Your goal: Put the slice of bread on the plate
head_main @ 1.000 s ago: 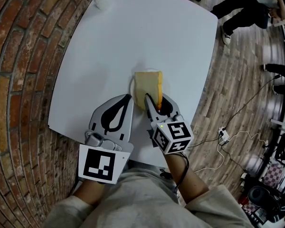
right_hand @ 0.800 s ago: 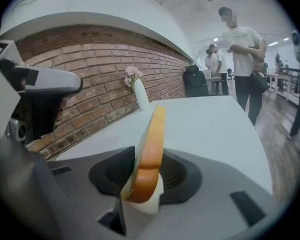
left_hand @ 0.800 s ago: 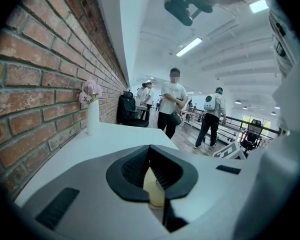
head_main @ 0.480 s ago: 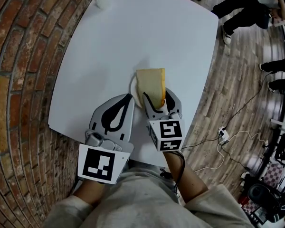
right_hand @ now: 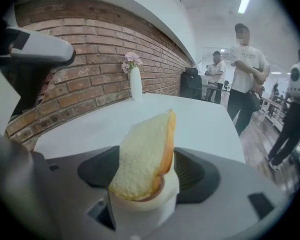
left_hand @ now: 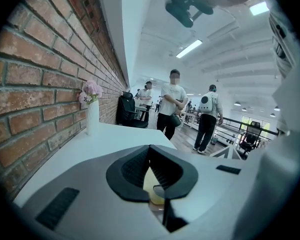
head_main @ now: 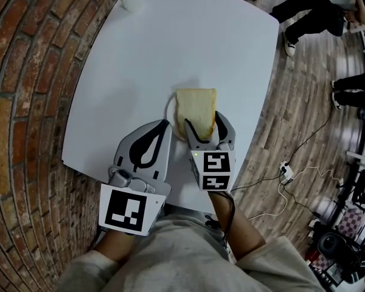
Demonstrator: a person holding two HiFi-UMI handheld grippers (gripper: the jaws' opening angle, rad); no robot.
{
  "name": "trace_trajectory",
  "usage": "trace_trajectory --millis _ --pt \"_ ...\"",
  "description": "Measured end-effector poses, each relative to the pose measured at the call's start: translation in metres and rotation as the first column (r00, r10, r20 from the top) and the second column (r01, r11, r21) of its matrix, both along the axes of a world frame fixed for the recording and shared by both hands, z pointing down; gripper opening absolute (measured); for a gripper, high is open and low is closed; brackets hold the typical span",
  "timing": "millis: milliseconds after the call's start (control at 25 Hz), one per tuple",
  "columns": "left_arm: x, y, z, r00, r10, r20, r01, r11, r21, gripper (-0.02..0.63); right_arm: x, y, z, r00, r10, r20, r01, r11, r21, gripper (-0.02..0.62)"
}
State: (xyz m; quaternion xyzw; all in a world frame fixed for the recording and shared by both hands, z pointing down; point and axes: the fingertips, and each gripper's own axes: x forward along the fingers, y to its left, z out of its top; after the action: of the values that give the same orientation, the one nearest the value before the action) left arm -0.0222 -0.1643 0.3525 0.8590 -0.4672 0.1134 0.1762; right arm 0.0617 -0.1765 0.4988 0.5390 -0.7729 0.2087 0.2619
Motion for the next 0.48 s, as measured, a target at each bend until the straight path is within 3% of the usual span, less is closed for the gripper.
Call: trace_trajectory --millis 280,480 --pt "0.0 0.001 -0.001 1.0 0.003 -0.004 -0.003 1.0 -0.001 0.009 0.006 0.001 0.006 0.999 0.028 -0.017 -0.029 0.999 -0.026 0.371" --pt "0.0 0.001 -0.002 1.0 0.003 -0.004 -0.003 1.0 0.003 0.009 0.011 -0.002 -0.001 0.998 0.059 -0.01 -0.059 0.998 0.004 0.371"
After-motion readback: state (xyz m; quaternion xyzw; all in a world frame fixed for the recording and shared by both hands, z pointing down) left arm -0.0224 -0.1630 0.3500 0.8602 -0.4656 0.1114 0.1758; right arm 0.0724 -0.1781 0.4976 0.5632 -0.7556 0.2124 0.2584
